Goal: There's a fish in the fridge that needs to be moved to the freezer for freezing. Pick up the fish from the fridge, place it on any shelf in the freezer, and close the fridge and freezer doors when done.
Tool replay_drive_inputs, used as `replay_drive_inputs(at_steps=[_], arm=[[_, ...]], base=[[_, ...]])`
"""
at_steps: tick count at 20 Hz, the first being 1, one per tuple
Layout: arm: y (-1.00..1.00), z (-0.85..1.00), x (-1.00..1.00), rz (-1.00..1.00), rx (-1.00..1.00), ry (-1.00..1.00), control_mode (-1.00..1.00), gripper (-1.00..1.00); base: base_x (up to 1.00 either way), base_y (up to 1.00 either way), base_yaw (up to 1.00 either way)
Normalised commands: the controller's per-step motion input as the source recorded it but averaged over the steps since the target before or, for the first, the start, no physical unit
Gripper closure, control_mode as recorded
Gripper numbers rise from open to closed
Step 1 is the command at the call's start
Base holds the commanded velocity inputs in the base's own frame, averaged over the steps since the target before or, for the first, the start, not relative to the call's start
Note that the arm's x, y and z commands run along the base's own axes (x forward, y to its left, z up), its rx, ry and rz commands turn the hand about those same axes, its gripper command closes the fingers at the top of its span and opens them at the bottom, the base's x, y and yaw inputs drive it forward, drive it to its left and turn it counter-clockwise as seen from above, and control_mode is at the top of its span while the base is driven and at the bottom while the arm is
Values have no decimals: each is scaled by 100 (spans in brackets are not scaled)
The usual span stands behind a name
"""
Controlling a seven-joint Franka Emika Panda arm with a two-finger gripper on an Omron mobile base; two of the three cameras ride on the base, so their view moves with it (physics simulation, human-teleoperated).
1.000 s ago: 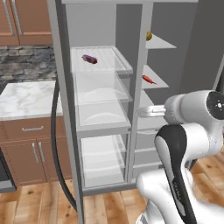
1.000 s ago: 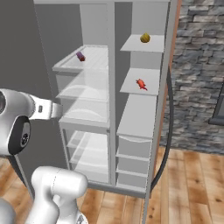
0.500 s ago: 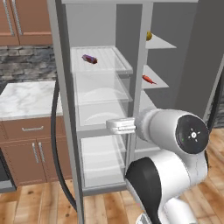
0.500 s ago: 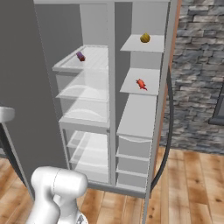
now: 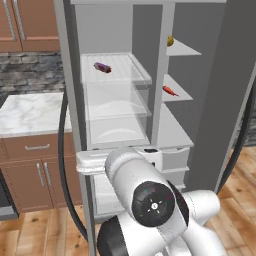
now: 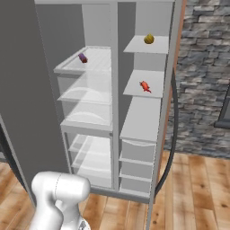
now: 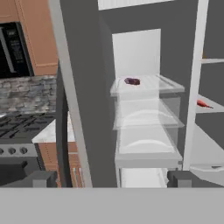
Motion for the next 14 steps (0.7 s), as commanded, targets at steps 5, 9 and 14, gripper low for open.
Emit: replay_drive_inputs(at_steps=[5, 9, 14], arm=[[57, -62, 23, 0, 5, -13, -100, -100], [67, -75, 24, 0, 3, -10, -100, -100], [45, -58, 41, -2, 5, -5, -100, -100]], base=[[0, 0, 0], [0, 0, 0], [0, 0, 0]])
